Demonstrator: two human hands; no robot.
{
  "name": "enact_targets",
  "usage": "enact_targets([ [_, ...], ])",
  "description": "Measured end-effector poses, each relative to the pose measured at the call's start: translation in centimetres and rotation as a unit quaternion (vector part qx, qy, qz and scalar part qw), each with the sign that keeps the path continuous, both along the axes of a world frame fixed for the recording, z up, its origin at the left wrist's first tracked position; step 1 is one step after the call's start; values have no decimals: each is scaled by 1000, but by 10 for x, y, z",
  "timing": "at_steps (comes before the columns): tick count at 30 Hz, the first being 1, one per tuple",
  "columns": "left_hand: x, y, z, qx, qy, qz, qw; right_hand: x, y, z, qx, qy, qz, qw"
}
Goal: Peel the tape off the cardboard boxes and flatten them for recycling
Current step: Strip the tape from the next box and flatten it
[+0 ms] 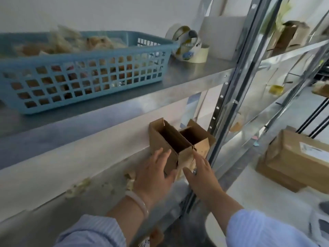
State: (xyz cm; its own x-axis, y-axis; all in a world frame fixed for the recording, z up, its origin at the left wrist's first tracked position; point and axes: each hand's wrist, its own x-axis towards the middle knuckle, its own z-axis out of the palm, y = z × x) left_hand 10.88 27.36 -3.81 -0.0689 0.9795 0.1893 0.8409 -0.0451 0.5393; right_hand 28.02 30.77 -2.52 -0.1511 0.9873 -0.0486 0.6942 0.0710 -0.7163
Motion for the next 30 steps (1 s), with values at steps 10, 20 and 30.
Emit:
enact_targets([
  [10, 17, 20, -18, -39, -139, 59, 988, 4, 35, -13, 1, 169, -3, 986],
  [20, 12, 5, -4, 13, -335, 131, 933, -19, 58, -19, -51, 150, 77, 984],
  [30, -19, 1, 15, -42, -352, 197, 914, -35, 36, -26, -68, 149, 171, 971],
])
